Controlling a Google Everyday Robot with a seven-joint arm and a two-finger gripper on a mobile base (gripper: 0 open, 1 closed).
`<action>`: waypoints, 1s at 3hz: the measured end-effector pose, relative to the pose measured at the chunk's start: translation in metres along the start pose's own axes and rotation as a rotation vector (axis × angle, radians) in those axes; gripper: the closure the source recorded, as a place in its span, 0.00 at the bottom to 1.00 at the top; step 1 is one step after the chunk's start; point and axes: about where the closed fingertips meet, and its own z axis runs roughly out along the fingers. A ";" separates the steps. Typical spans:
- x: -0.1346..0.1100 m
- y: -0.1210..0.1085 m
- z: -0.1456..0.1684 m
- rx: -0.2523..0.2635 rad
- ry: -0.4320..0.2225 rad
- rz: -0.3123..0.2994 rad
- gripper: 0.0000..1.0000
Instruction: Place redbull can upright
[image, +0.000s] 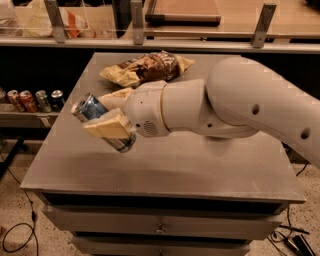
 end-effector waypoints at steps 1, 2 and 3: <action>0.005 -0.001 0.001 -0.002 -0.068 0.029 1.00; 0.009 -0.006 -0.001 0.001 -0.157 0.061 1.00; 0.010 -0.012 -0.004 0.013 -0.222 0.080 1.00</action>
Offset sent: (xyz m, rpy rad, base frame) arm 0.0140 -0.0169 -0.0121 0.2932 0.0243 -0.0116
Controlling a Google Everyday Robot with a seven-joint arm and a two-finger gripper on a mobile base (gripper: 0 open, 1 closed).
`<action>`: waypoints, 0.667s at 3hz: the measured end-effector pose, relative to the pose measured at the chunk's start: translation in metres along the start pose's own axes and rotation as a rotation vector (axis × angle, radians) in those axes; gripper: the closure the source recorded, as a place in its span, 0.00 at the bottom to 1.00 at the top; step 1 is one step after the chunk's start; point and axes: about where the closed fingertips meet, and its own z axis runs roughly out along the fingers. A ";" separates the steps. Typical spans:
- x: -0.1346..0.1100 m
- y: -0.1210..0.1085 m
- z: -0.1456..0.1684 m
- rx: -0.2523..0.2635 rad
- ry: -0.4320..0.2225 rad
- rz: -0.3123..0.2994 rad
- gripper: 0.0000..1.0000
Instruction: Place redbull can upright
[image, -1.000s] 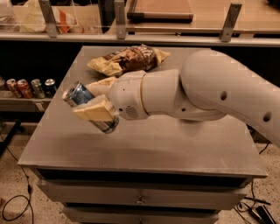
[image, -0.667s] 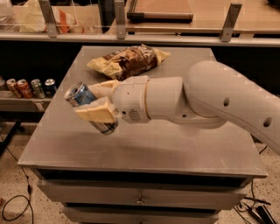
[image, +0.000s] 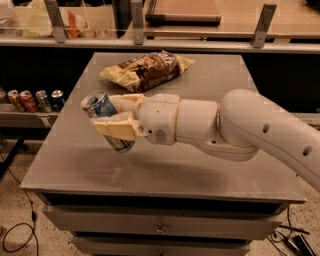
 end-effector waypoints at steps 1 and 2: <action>0.000 -0.006 -0.002 0.010 -0.072 0.008 1.00; 0.004 -0.011 -0.004 0.015 -0.134 0.010 1.00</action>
Offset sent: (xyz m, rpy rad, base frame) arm 0.0161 -0.0176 -0.0084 0.2075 -0.0495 -0.0201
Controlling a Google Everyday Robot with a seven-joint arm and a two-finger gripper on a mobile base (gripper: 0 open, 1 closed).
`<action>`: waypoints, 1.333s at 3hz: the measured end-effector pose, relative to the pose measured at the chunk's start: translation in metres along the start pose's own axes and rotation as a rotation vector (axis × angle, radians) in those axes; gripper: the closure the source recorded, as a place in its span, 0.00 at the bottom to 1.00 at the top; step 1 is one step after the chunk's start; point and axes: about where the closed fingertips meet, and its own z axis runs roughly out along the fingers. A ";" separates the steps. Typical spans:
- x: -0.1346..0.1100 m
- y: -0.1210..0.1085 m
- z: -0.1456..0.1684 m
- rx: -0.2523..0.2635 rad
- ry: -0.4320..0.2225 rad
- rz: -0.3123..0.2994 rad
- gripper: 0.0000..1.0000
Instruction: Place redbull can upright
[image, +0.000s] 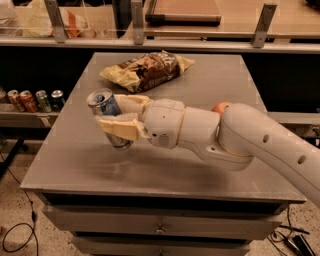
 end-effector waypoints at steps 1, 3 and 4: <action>0.006 -0.004 -0.002 0.005 -0.041 -0.007 1.00; 0.016 -0.006 -0.003 0.013 -0.055 -0.040 1.00; 0.017 -0.007 -0.003 0.012 -0.066 -0.038 1.00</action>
Offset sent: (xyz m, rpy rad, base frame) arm 0.0089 -0.0082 -0.0163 0.0367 -0.0480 -0.0208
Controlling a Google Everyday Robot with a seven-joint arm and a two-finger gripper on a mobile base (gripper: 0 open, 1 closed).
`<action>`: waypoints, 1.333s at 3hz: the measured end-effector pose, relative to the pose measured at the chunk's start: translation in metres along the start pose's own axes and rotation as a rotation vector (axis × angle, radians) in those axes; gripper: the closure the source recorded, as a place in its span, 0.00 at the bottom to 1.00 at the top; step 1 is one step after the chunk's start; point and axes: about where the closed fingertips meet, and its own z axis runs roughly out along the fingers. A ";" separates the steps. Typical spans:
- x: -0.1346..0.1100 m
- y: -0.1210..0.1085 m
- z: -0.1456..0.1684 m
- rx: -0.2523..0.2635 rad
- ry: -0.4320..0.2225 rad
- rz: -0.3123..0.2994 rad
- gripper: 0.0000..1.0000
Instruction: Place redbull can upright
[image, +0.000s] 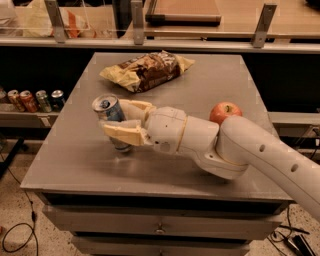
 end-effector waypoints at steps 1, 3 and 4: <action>0.001 0.000 0.000 -0.001 -0.007 0.003 1.00; 0.004 -0.002 -0.001 0.000 -0.020 0.023 0.59; 0.005 -0.002 -0.002 -0.001 -0.022 0.027 0.36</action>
Offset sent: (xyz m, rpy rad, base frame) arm 0.0044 -0.0060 -0.0063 0.0366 0.0224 -0.0045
